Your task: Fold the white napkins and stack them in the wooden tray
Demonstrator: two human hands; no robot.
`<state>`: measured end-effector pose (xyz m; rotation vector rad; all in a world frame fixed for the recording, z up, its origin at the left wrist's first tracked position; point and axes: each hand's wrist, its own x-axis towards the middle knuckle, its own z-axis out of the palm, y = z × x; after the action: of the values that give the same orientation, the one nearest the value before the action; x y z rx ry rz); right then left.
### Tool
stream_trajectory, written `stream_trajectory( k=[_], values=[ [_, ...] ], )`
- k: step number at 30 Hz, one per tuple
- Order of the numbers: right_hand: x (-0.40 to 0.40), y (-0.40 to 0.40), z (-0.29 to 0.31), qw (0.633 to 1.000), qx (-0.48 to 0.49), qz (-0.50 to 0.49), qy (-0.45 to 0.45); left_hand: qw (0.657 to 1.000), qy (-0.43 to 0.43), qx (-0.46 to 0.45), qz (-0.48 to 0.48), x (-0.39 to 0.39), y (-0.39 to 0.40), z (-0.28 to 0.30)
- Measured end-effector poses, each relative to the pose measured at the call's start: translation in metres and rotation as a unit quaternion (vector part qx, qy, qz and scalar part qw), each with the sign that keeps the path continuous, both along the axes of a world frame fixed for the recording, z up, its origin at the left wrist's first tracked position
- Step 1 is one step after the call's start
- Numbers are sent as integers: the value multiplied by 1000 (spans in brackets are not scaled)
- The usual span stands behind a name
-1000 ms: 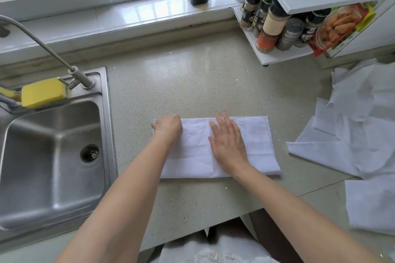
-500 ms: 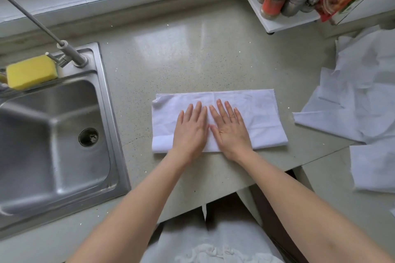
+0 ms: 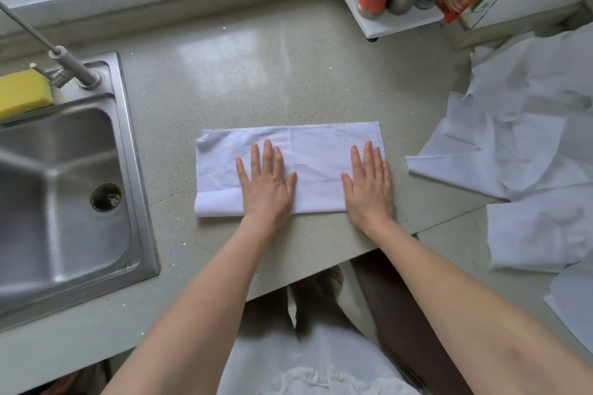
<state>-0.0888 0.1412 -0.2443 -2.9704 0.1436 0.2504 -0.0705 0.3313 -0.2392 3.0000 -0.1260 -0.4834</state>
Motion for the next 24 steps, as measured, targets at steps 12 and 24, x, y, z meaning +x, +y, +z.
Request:
stream_trajectory(
  k=[12,24],
  values=[
    [-5,48,-13,990,16,141,-10,997,-65,-42,-22,-6,51,-14],
    [3,35,13,975,219,29,-14,983,81,-18,-161,31,30,36]
  ],
)
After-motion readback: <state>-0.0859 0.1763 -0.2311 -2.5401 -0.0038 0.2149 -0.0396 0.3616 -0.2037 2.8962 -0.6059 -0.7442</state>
